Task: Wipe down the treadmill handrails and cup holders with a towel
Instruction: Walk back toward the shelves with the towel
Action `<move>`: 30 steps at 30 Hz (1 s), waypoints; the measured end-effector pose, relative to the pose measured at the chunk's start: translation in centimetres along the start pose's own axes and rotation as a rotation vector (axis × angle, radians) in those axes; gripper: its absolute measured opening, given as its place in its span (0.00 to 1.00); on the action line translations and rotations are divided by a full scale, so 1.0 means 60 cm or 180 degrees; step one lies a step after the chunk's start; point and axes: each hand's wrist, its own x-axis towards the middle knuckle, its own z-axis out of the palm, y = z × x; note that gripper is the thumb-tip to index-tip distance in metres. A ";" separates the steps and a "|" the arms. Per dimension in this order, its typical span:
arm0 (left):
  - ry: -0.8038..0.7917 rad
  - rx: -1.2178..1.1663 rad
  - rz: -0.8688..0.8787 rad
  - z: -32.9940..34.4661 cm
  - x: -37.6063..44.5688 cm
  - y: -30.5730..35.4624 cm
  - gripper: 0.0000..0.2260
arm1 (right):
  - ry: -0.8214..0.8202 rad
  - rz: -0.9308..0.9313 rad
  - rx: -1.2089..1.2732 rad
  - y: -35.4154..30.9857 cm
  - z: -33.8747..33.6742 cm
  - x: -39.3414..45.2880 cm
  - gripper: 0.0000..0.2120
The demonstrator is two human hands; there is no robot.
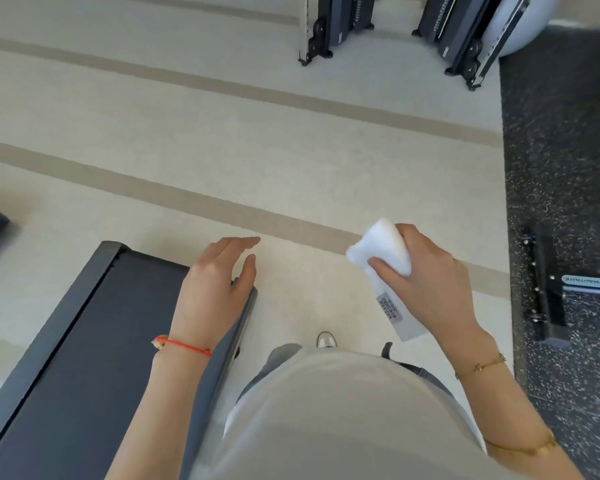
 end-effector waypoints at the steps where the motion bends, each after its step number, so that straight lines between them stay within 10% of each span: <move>1: 0.0051 -0.0001 -0.0074 0.006 0.024 0.003 0.13 | -0.0031 -0.0060 0.0008 0.004 0.001 0.035 0.17; 30: 0.0938 0.0452 -0.0965 -0.032 0.826 -0.300 0.12 | -0.0608 -0.1164 0.0311 -0.278 0.214 1.004 0.15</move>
